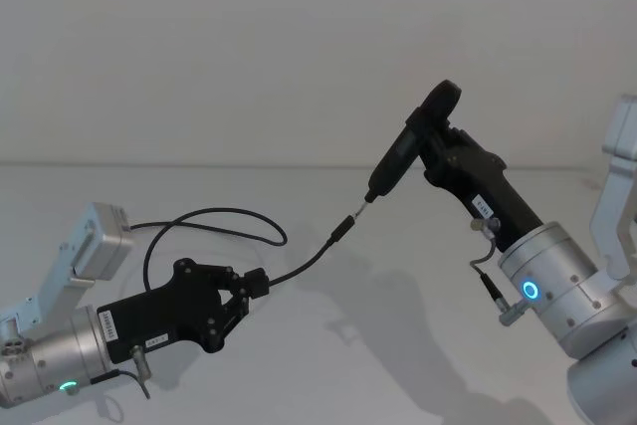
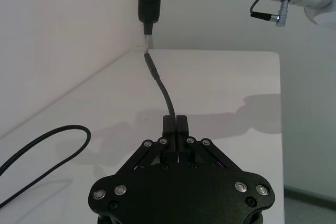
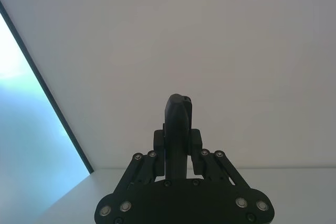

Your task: Pick up the data cable with the one hand.

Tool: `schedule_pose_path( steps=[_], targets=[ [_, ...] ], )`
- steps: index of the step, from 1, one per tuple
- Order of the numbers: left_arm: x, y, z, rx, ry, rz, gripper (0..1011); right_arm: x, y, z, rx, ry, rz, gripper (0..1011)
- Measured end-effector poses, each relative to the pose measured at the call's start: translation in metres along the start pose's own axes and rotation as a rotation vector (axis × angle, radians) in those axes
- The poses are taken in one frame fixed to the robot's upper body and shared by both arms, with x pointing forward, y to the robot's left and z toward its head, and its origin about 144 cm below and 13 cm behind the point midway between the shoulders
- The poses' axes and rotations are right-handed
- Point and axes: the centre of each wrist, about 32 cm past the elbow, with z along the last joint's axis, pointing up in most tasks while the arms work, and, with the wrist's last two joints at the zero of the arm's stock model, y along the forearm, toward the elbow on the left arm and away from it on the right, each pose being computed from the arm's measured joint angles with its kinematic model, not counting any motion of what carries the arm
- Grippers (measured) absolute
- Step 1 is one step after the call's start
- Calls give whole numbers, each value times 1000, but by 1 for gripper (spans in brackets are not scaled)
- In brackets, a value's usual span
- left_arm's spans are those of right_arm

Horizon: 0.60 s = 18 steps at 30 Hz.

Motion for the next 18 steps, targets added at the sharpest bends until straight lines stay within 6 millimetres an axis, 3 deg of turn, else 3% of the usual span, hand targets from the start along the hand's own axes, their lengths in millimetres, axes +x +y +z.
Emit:
schedule_pose_path(
  steps=[18],
  targets=[
    [0,0,0,0,0,0,30,1,3,-6,-22,19,5,279]
  ],
)
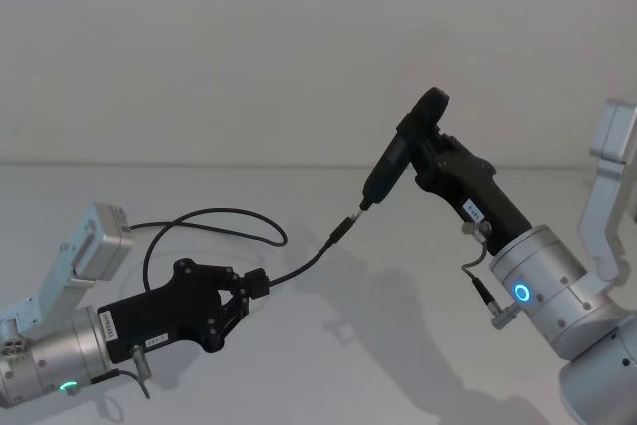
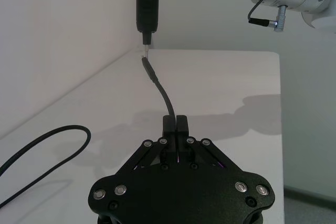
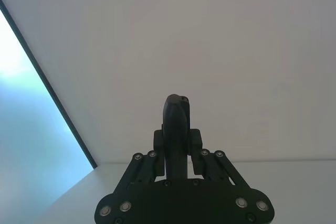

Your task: Pick up the data cable with the one hand.

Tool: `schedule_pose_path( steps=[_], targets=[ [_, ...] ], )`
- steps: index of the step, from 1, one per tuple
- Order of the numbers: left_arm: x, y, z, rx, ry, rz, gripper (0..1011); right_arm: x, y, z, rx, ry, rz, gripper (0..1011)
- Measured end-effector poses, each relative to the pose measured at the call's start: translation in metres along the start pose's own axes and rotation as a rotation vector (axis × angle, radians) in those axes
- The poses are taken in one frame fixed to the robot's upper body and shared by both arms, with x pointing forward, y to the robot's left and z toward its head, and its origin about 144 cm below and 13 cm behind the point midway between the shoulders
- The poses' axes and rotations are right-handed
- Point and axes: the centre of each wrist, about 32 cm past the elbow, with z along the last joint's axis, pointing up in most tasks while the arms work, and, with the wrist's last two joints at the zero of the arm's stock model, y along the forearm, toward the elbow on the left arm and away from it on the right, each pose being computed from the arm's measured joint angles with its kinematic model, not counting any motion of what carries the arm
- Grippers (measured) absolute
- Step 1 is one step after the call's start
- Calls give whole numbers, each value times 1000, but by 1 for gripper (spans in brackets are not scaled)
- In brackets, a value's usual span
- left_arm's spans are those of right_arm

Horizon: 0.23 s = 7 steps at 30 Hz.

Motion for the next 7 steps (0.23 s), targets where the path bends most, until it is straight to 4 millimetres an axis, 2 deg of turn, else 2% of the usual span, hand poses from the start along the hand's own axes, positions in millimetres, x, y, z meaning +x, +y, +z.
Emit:
schedule_pose_path(
  steps=[7],
  targets=[
    [0,0,0,0,0,0,30,0,0,-1,-8,5,2,279]
  ],
)
